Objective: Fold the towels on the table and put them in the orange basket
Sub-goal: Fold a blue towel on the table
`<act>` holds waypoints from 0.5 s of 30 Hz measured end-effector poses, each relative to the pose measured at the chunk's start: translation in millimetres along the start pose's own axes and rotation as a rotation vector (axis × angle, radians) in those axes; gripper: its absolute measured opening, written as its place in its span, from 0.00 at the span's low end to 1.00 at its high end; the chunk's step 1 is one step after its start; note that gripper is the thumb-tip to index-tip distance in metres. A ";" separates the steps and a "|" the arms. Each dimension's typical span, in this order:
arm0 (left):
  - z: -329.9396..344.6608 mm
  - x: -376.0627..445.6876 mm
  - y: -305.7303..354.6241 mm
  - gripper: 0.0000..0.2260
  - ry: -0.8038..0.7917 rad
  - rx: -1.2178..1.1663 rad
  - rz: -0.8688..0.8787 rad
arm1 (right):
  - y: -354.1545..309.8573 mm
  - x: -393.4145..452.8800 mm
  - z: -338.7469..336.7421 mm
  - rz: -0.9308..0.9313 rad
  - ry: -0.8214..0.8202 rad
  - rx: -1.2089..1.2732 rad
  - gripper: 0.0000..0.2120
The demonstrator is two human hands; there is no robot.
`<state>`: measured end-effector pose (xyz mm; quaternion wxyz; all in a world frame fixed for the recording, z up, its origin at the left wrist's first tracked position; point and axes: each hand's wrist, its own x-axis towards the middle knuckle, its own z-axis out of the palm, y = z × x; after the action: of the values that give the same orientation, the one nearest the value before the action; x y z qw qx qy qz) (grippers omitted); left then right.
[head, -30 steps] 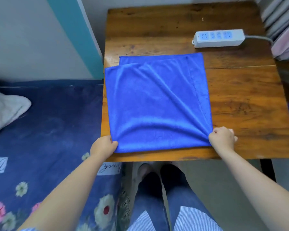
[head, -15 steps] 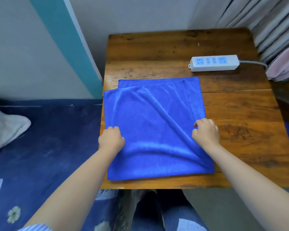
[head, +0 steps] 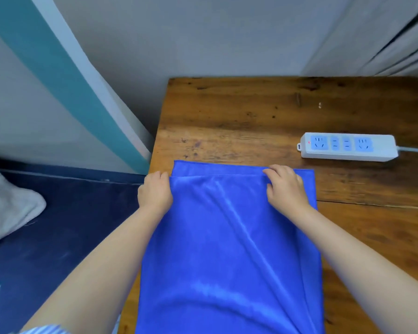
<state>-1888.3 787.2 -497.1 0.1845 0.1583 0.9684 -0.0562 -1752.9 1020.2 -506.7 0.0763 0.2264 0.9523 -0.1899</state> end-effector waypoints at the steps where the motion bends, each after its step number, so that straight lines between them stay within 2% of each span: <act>1: 1.1 6.5 -0.7 0.15 0.015 0.008 0.012 | 1.4 4.8 0.9 -0.014 -0.007 -0.019 0.19; 6: 9.0 24.9 -11.3 0.14 0.064 0.128 0.041 | 3.0 16.3 6.8 -0.007 0.007 -0.098 0.18; 11: 12.6 30.0 -20.6 0.10 0.067 0.121 0.084 | 4.9 17.3 7.8 -0.005 0.044 -0.124 0.13; 15: 9.0 21.0 -25.9 0.09 0.098 -0.129 0.127 | 5.2 7.6 3.1 -0.089 0.182 -0.051 0.12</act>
<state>-1912.2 767.3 -511.9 0.1498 0.2096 0.9659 0.0257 -1757.1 1026.3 -513.0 -0.0133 0.1981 0.9689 -0.1474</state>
